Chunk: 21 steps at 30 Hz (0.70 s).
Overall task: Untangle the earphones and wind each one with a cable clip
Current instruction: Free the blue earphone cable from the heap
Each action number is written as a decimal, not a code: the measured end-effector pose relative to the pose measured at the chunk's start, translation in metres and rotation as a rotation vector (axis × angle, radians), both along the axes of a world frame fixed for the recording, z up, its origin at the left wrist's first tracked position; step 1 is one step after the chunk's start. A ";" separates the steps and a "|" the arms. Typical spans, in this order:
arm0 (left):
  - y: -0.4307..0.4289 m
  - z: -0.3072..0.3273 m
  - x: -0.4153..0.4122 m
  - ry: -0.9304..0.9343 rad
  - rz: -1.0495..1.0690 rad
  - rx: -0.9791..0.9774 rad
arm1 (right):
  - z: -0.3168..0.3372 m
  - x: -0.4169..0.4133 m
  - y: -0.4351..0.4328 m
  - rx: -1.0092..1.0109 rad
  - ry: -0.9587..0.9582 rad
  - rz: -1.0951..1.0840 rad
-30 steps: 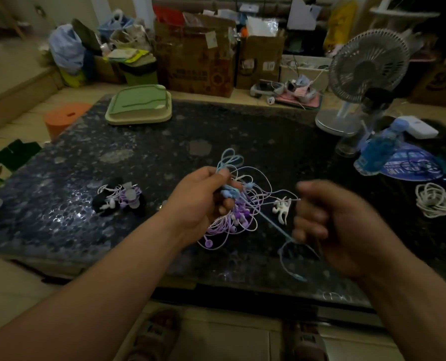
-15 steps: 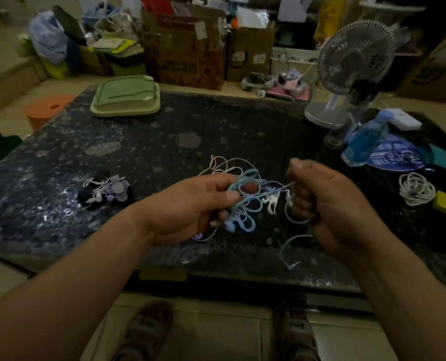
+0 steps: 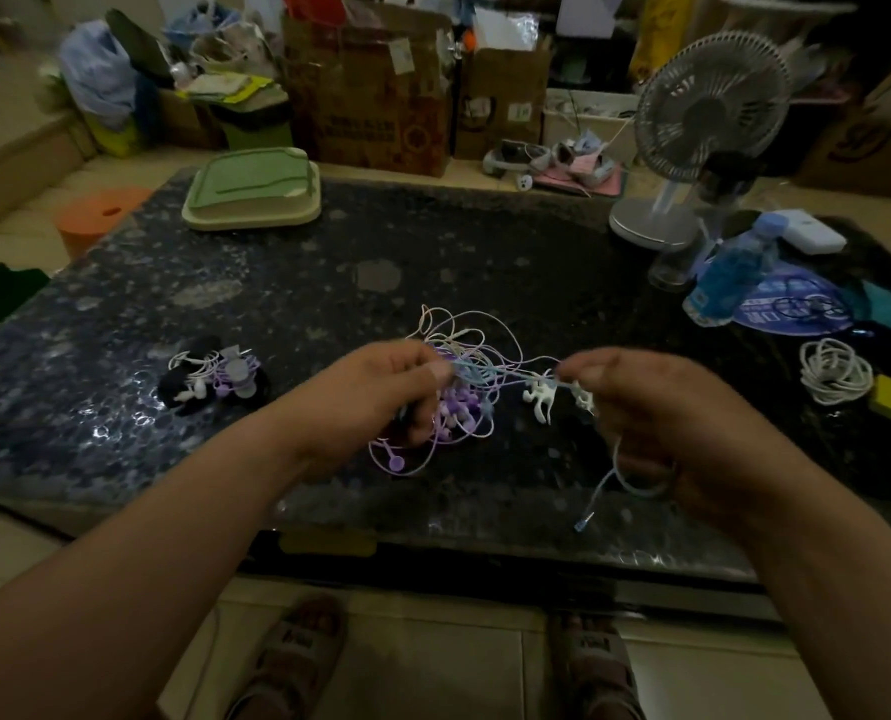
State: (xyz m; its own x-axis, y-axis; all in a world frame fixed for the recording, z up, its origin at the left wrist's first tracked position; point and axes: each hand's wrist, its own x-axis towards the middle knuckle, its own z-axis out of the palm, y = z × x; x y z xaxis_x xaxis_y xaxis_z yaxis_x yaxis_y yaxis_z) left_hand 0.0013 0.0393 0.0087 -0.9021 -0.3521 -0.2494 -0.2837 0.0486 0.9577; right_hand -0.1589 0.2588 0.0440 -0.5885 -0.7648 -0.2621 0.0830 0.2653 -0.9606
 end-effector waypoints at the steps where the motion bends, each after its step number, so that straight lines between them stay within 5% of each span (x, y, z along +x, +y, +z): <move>1: -0.004 0.000 -0.001 0.020 0.103 -0.003 | -0.003 0.003 0.004 0.121 0.106 0.166; 5: -0.006 0.002 -0.004 0.071 0.267 -0.018 | -0.008 0.026 0.003 0.235 0.168 0.750; 8: 0.000 0.003 -0.005 0.096 0.223 -0.034 | -0.009 0.035 -0.001 0.274 0.299 0.944; 11: 0.008 0.009 -0.005 0.112 0.149 -0.020 | -0.011 0.040 -0.006 0.287 0.274 0.804; 15: 0.018 0.014 -0.008 0.155 0.086 0.064 | -0.013 0.056 -0.019 0.108 -0.001 0.493; 19: 0.019 0.017 -0.010 0.235 0.089 0.284 | -0.022 0.060 -0.028 0.029 0.060 0.238; 21: 0.015 0.015 -0.009 0.208 0.148 0.198 | -0.021 0.057 -0.026 0.048 0.082 0.166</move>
State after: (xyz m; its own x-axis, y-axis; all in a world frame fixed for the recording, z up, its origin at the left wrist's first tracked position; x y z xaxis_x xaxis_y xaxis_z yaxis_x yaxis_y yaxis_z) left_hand -0.0081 0.0542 0.0237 -0.8835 -0.4464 -0.1417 -0.0708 -0.1718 0.9826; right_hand -0.1017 0.2326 0.0232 -0.4762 -0.8410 -0.2568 -0.0434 0.3142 -0.9484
